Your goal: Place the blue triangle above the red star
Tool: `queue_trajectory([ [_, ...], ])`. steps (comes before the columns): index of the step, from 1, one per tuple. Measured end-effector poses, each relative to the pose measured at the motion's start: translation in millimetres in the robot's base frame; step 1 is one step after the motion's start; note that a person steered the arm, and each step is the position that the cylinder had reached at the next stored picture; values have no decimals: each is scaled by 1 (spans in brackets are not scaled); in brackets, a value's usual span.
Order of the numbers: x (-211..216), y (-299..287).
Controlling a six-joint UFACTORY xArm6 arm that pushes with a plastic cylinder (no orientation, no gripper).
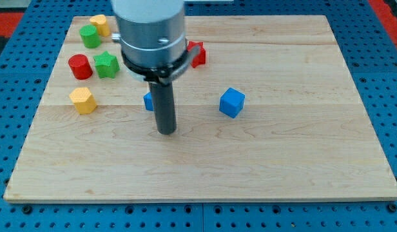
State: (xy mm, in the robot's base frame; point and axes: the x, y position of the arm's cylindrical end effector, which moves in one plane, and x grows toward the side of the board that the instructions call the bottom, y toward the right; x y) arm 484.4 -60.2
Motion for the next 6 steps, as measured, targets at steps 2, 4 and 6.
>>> queue_trajectory([
  [2, -74, 3],
  [4, -67, -11],
  [6, -122, -37],
])
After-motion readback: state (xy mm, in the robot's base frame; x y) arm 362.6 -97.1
